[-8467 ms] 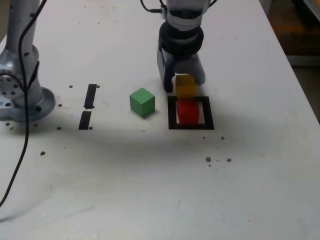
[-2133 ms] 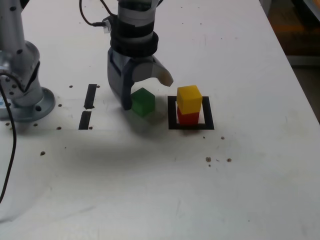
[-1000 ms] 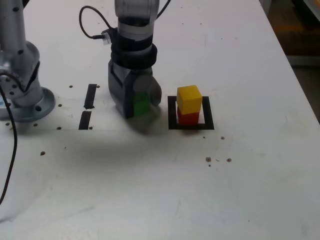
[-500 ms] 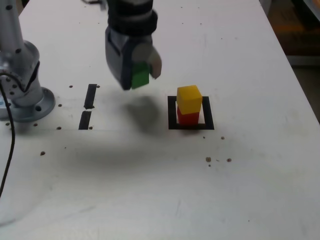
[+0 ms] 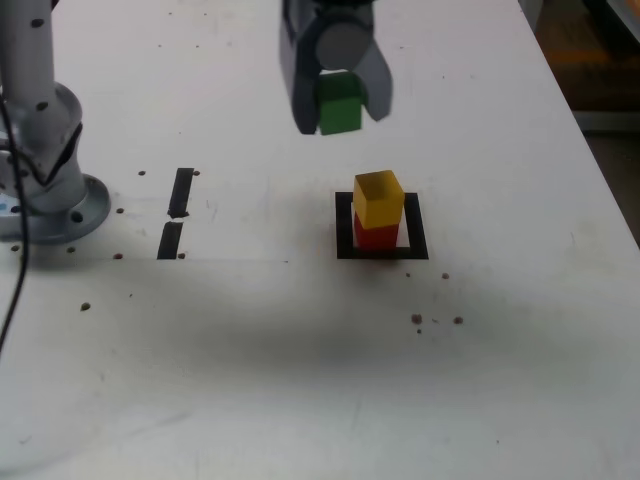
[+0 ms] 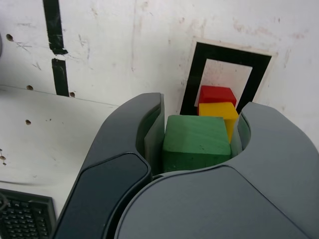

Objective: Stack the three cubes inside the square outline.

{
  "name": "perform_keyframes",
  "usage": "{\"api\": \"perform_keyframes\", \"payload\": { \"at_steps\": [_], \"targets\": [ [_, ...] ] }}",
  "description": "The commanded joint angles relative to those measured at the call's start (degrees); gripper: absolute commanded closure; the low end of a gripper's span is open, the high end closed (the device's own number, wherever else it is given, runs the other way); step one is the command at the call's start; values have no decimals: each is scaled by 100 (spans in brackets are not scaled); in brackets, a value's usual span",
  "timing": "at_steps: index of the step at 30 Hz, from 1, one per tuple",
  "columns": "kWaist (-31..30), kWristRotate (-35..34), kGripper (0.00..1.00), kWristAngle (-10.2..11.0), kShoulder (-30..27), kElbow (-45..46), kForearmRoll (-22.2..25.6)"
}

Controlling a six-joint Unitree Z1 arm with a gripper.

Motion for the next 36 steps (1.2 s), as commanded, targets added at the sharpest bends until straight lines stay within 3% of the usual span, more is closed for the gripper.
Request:
{"api": "perform_keyframes", "payload": {
  "at_steps": [1,36],
  "targets": [
    [-36,45,86,-35,111,-116,10],
    [-165,129,82,-404,736,-80,-606]
  ]
}}
